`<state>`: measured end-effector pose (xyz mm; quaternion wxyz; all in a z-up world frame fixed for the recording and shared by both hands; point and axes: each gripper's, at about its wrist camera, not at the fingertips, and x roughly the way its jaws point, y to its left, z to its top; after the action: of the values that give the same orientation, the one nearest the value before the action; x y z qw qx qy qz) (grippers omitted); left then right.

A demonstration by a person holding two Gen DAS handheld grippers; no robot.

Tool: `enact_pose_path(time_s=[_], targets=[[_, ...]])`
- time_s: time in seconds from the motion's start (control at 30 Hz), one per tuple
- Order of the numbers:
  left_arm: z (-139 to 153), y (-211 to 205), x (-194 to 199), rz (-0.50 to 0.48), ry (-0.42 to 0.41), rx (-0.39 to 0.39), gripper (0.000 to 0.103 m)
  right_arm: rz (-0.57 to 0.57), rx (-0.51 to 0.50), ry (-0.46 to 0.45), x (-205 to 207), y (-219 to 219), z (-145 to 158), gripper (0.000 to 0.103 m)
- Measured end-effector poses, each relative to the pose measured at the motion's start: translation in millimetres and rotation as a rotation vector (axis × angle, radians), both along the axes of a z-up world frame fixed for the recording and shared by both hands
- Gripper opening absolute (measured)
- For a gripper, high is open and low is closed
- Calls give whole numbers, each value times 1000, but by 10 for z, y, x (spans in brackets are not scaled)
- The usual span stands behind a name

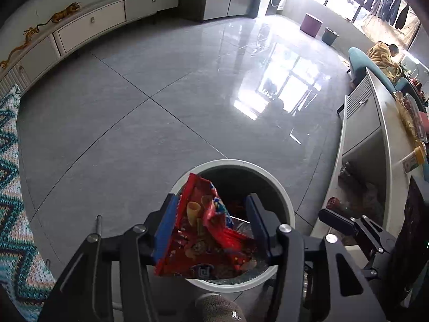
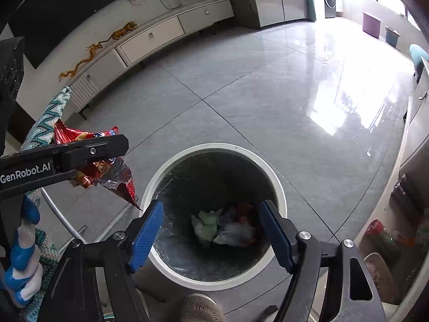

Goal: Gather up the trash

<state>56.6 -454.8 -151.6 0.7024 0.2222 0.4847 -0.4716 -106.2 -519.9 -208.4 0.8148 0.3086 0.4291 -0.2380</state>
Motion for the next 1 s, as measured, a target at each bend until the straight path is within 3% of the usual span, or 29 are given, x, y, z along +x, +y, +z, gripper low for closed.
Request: enact_pose_path(time_s=[0.1,0.57,0.77,1.0], targets=[[57,17,-13,-3,-6,-12,61,-21,-7,2,-70,26,66,74],[314,4,-310,-58,-6,-63,64,-91,-60,-39,-524,254,547,77],[664,355,-344,-36,-101,-88,64,-57,-88,-78,-547,441,760,78],[1163,1096,-289,76,-166,-157,64,44,-88,-202,-497,870,1164,80]])
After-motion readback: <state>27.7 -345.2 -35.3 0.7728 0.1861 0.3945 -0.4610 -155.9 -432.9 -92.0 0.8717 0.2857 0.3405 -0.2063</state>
